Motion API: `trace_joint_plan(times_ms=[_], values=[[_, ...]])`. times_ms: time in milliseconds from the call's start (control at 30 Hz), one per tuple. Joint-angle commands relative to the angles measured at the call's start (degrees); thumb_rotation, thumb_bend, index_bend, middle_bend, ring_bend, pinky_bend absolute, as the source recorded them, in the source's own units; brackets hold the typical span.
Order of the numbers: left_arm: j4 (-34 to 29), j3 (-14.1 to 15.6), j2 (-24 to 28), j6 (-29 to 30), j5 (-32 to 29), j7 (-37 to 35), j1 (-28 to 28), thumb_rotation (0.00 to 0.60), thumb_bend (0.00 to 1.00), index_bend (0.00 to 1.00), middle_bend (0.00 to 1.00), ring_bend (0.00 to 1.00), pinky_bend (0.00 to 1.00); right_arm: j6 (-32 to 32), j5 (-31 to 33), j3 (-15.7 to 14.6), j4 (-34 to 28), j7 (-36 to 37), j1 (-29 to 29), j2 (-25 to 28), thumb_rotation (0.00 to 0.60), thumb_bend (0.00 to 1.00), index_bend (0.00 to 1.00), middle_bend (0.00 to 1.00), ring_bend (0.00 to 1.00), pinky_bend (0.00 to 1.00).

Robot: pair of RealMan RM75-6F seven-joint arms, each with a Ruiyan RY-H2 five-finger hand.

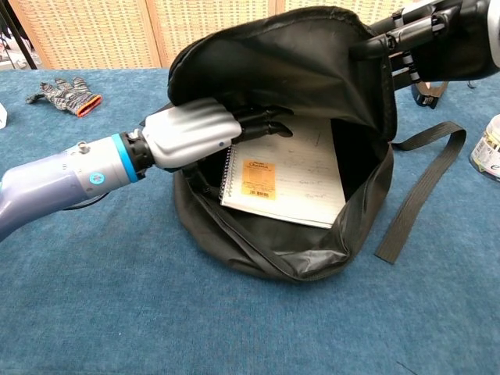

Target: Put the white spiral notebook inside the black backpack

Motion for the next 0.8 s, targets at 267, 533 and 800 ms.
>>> trace_joint_plan(times_ms=[267,533,800], values=[[-11.5,1.4,8.0,11.1,2.3,-10.3,4.1,0.600,0.00,0.21,0.06,0.13,0.41,2.7,7.2,-2.4,6.5,-2.9,3.5,-2.9,0.600,0.65,0.63,0.55,0.30,0.42],[-19.3,-1.3,14.5,18.6,2.5,-9.1,5.2,0.600,0.00,0.26,0.11,0.16,0.42,3.0,8.7,-4.4,8.3,-4.9,4.1,-4.8,0.600,0.65,0.63,0.55,0.30,0.42],[-25.1,-5.3,21.8,14.7,-1.8,-4.3,5.6,0.600,0.00,0.30,0.14,0.18,0.42,3.6,5.8,-4.9,5.9,-5.7,2.3,-4.7,0.600,0.65,0.63,0.55,0.30,0.42]])
